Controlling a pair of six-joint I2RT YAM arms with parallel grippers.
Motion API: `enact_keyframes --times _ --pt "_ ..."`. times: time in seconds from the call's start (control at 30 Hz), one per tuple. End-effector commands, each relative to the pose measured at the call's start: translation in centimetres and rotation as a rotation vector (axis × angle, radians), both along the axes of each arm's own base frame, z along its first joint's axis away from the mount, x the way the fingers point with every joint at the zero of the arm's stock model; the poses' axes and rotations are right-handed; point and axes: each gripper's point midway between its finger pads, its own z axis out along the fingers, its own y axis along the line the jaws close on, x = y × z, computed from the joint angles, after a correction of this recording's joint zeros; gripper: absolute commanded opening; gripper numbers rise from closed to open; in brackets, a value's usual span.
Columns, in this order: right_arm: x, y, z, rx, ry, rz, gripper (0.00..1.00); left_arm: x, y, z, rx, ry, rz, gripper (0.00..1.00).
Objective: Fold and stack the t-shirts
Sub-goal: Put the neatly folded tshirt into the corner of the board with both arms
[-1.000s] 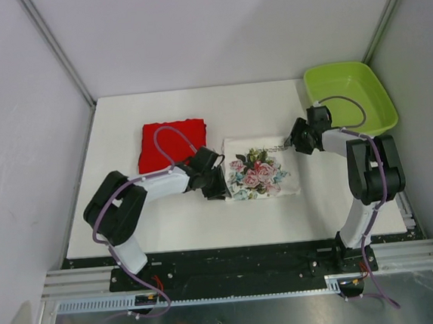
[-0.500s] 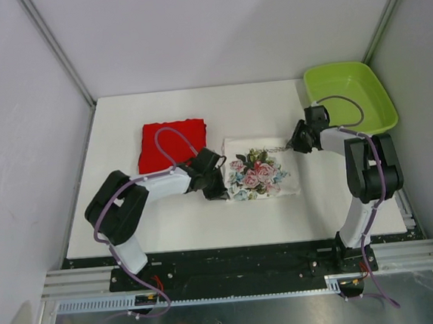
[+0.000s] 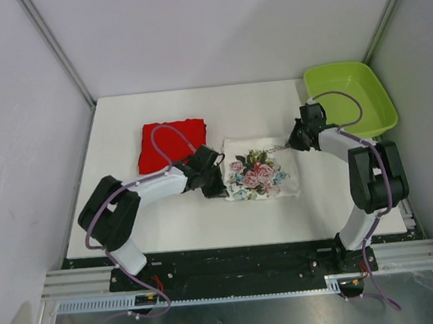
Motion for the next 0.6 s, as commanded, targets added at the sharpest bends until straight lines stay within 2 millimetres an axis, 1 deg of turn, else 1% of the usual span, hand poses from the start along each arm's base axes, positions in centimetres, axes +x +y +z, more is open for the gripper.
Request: enact_keyframes --times 0.0,0.2,0.43,0.57 --pt "0.6 0.3 4.1 -0.035 -0.095 0.01 0.0 1.5 -1.2 5.0 -0.065 -0.112 -0.012 0.0" --pt "0.1 1.1 6.4 -0.044 -0.141 0.029 0.0 1.9 -1.5 7.3 -0.087 -0.158 -0.027 0.0" --pt "-1.4 3.4 8.6 -0.057 -0.185 0.07 0.0 3.0 -2.4 8.8 -0.103 -0.191 -0.043 0.0" --pt "-1.6 3.7 10.0 -0.048 -0.22 0.072 0.0 3.6 -2.7 10.0 -0.106 -0.221 -0.051 0.0"
